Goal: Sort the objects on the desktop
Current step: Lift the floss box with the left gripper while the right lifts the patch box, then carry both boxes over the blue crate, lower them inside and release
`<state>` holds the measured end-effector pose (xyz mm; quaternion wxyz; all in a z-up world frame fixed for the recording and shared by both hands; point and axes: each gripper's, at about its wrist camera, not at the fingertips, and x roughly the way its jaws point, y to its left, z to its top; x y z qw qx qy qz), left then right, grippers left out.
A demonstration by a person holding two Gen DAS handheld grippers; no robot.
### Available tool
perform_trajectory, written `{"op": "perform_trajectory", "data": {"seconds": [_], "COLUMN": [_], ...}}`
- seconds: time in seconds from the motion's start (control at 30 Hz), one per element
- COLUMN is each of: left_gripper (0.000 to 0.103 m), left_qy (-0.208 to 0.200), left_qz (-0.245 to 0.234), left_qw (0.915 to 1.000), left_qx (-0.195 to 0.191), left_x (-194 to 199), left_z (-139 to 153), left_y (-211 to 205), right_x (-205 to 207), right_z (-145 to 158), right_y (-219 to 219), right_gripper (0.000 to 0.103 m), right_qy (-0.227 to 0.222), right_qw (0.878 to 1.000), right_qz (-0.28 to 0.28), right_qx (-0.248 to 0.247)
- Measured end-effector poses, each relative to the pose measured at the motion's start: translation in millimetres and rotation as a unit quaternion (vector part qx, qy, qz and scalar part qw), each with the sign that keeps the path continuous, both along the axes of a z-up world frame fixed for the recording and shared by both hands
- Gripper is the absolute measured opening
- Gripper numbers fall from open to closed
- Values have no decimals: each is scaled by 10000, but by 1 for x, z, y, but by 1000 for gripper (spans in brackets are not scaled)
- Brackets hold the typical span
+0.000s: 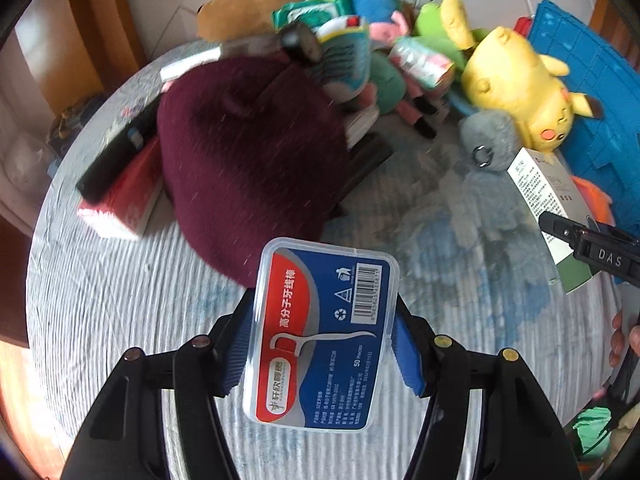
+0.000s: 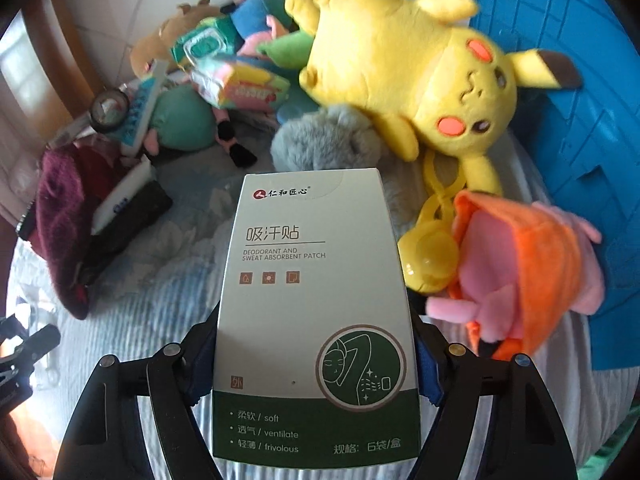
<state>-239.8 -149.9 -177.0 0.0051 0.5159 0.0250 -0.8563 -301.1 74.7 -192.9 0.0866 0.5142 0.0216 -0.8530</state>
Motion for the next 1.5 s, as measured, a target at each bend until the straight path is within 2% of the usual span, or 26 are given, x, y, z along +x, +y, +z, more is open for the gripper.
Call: {"op": "perform_trajectory", "data": {"seconds": [0.17, 0.33, 0.53, 0.83, 1.07, 1.33, 1.5], "left_gripper": [61, 61, 61, 61, 61, 61, 61], "left_qy": [348, 704, 1034, 1536, 1933, 2012, 2100], "left_qz": [-308, -636, -1002, -1560, -1907, -2208, -2372], "left_qw": [9989, 9955, 9896, 9756, 9622, 9534, 9476], "left_qx": [2, 17, 74, 184, 223, 425, 400], "left_x": [-11, -20, -31, -39, -43, -46, -51], "left_z": [34, 67, 98, 146, 185, 204, 215], "left_y": [22, 47, 86, 142, 192, 263, 322], "right_x": [6, 16, 23, 39, 53, 60, 64], "right_z": [32, 84, 124, 183, 232, 258, 267], "right_y": [10, 27, 52, 92, 131, 203, 257], "right_gripper": [77, 77, 77, 77, 77, 77, 77], "right_qy": [481, 1025, 1388, 1930, 2423, 2642, 2769], "right_qw": [9988, 9947, 9895, 9788, 9654, 9560, 9501], "right_qz": [20, -124, -393, -672, -939, -1260, -1427], "right_qx": [-12, -30, 43, 121, 222, 192, 181]}}
